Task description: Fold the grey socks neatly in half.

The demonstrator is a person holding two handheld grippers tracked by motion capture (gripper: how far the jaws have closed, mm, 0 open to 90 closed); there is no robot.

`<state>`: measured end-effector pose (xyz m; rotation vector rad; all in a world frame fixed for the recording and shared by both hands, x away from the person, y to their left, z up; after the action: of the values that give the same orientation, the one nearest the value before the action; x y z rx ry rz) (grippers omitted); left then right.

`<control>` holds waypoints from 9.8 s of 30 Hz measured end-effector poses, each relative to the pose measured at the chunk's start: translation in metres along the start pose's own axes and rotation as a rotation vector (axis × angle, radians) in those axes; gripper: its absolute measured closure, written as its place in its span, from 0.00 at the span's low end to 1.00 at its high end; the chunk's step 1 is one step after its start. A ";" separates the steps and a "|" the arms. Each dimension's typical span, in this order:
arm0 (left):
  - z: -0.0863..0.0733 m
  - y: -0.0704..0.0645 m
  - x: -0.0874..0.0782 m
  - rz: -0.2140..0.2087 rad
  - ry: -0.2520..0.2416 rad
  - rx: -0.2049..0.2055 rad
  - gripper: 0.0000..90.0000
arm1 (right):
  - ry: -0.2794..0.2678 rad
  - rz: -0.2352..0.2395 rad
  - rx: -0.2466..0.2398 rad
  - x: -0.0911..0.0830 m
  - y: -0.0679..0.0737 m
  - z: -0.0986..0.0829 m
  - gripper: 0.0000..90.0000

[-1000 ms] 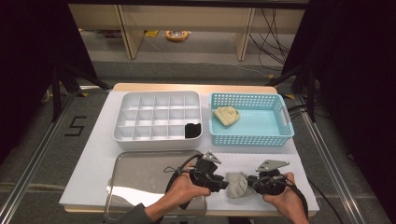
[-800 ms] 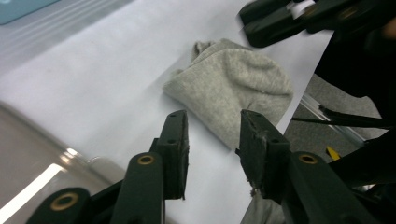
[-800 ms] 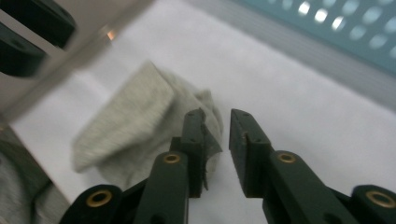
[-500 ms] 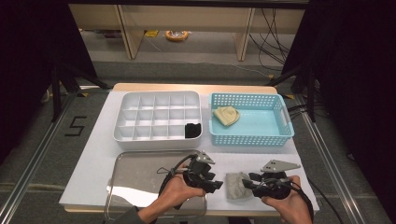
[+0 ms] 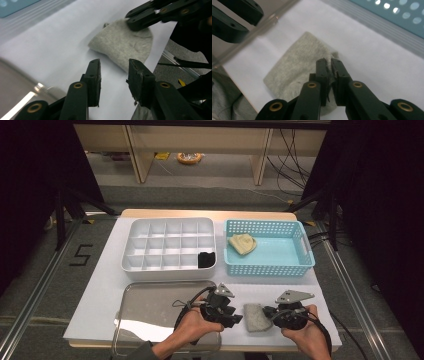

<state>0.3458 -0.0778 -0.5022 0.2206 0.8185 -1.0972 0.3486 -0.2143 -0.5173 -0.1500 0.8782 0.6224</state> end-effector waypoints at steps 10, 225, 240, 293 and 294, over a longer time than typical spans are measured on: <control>0.014 -0.020 0.033 -0.018 -0.008 0.058 0.84 | 0.021 0.008 0.012 0.010 -0.008 -0.010 0.89; 0.001 -0.018 0.047 0.205 -0.078 0.169 0.90 | -0.058 0.166 0.140 0.018 0.001 0.010 0.86; 0.001 -0.022 0.050 0.177 -0.077 0.138 0.88 | -0.001 0.137 0.047 0.018 0.006 0.028 0.79; -0.058 -0.001 -0.041 0.120 -0.135 0.003 0.76 | 0.094 0.265 0.231 0.048 0.012 0.015 0.72; -0.059 0.001 -0.044 0.134 -0.143 -0.007 0.75 | 0.091 0.267 0.223 0.047 0.013 0.016 0.73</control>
<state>0.3100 -0.0148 -0.5138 0.1864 0.6701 -0.9724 0.3742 -0.1774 -0.5412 0.1438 1.0593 0.7643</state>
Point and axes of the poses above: each handheld gripper's, and its own axes: x roughly forward along the jaws, z roughly out of its top, y roughly to its left, the point moved 9 cm from there along x, roughly forward along the jaws, and after that the axes turned 6 degrees about x, right-handed, at the moved point
